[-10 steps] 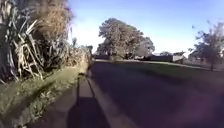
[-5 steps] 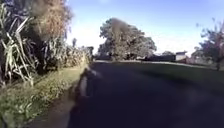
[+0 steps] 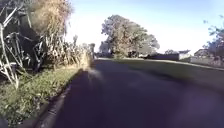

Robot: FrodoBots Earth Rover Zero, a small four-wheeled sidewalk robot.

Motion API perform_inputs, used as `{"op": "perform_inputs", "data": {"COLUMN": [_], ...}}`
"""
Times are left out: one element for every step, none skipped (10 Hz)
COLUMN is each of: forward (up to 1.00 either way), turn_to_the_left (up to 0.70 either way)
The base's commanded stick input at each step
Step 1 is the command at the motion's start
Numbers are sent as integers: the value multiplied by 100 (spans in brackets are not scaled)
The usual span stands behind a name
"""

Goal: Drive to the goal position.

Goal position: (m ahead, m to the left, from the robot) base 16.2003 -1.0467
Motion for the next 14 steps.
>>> {"op": "perform_inputs", "data": {"forward": [100, 100, 100, 100, 100, 100, 100, 100, 100, 100, 100, 100, 100, 100], "turn_to_the_left": [0, 0, 0, 0, 0, 0, 0, 0, 0, 0, 0, 0, 0, 0]}}
